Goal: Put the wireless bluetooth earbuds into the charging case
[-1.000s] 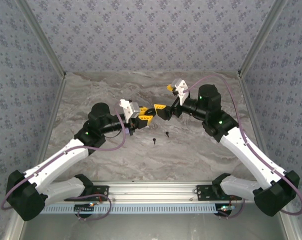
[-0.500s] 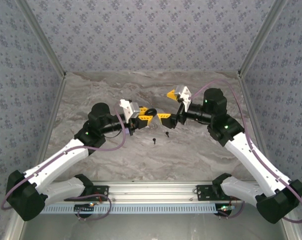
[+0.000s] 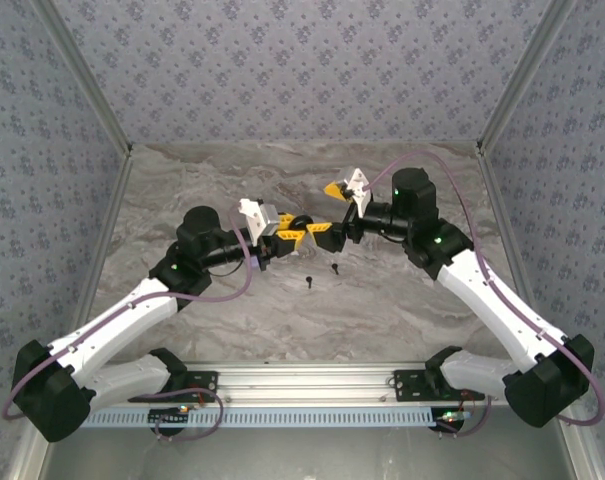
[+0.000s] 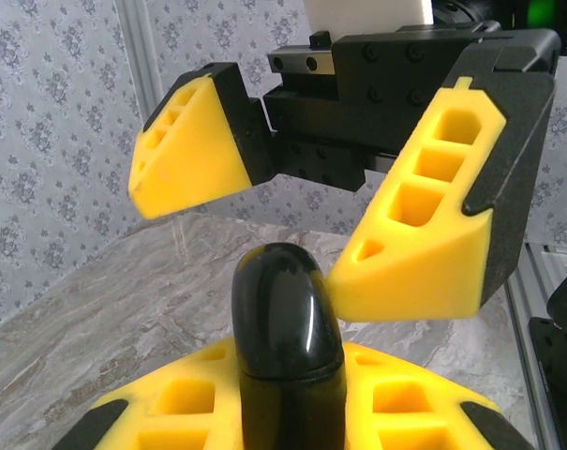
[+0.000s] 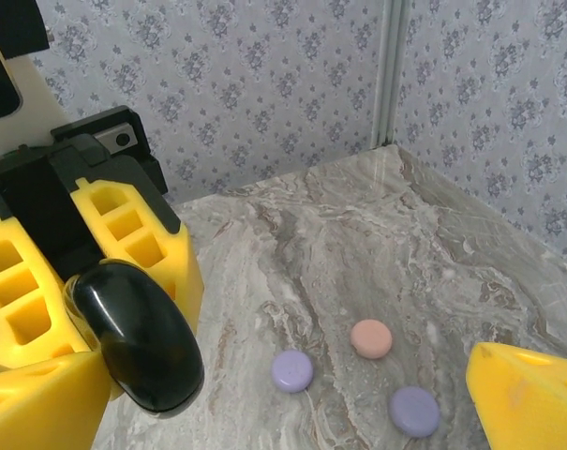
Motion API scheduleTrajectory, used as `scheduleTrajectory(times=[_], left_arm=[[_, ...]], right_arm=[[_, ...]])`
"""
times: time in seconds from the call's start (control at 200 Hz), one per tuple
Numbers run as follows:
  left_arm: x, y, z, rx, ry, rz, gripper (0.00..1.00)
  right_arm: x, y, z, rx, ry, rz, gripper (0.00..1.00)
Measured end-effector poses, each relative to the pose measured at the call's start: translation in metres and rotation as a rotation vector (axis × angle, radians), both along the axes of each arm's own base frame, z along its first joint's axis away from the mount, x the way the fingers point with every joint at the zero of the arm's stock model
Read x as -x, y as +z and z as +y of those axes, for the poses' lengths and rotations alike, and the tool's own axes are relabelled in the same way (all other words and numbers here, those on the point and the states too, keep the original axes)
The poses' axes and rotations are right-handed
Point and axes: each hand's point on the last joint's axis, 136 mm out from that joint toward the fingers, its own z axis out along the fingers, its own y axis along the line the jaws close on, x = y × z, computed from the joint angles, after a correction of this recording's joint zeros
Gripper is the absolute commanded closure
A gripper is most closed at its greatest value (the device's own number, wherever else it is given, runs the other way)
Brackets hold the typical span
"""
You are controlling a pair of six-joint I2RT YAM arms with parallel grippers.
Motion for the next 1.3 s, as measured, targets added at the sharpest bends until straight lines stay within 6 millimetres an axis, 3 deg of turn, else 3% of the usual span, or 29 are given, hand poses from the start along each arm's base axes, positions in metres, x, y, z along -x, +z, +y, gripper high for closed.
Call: scheduleTrajectory(times=[0.315, 0.695, 0.84, 1.034, 1.149, 1.299], left_arm=[[0.002, 0.0, -0.001, -0.001, -0.008, 0.001, 1.0], [0.003, 0.0, -0.001, 0.0, -0.017, 0.001, 1.0], [0.001, -0.002, 0.0, -0.003, -0.005, 0.002, 1.0], [-0.004, -0.011, 0.01, -0.011, 0.073, 0.002, 1.0], [-0.001, -0.01, 0.022, 0.0, 0.117, -0.013, 1.0], [0.004, -0.002, 0.035, 0.025, 0.163, -0.042, 1.0]], right_arm=[[-0.012, 0.013, 0.003, -0.009, -0.021, -0.025, 0.0], [-0.016, 0.01, 0.003, -0.004, -0.027, -0.017, 0.0], [-0.011, 0.021, -0.007, -0.022, -0.048, -0.024, 0.0], [-0.002, 0.034, -0.037, -0.034, -0.182, -0.001, 0.0], [-0.012, 0.008, -0.052, 0.019, -0.312, 0.112, 0.03], [-0.029, -0.075, -0.06, 0.15, -0.443, 0.389, 0.15]])
